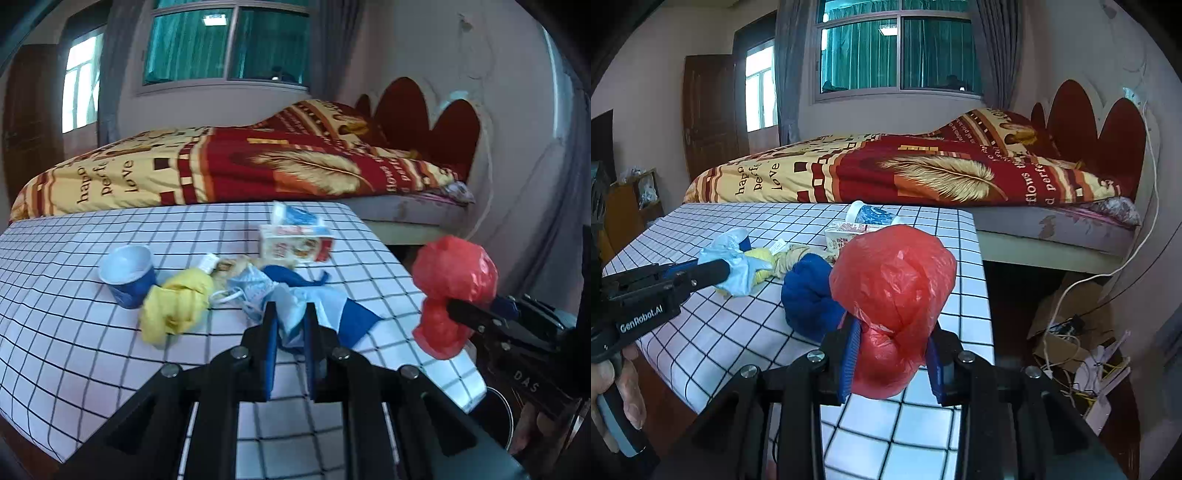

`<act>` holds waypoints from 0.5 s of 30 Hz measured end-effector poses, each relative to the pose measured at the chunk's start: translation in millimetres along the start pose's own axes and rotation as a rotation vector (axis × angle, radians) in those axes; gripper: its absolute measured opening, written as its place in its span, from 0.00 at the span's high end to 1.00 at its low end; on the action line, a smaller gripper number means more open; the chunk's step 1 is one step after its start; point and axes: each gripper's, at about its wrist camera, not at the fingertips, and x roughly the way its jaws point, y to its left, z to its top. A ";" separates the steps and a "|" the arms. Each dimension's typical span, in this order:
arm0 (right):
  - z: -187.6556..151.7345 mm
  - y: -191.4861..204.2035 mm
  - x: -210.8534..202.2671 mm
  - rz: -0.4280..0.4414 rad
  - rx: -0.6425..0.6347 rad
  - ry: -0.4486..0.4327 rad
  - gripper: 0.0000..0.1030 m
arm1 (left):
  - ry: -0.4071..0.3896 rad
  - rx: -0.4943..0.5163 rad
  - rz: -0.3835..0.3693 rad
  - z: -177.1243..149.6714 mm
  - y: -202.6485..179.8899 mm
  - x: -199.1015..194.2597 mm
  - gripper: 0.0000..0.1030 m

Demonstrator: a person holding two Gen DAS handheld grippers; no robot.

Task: Collect trash
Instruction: 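Carry the red bag and face mask over the black bin with both tools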

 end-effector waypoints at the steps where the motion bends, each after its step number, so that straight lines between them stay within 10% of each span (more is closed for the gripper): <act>1: -2.0 -1.8 -3.9 -0.003 0.001 0.000 0.66 | 0.000 0.007 -0.006 -1.6 -5.2 -1.7 0.86; 15: -48.8 -68.8 -61.5 -0.113 0.084 0.026 0.67 | 0.021 0.117 -0.165 -18.5 -97.3 -5.3 0.86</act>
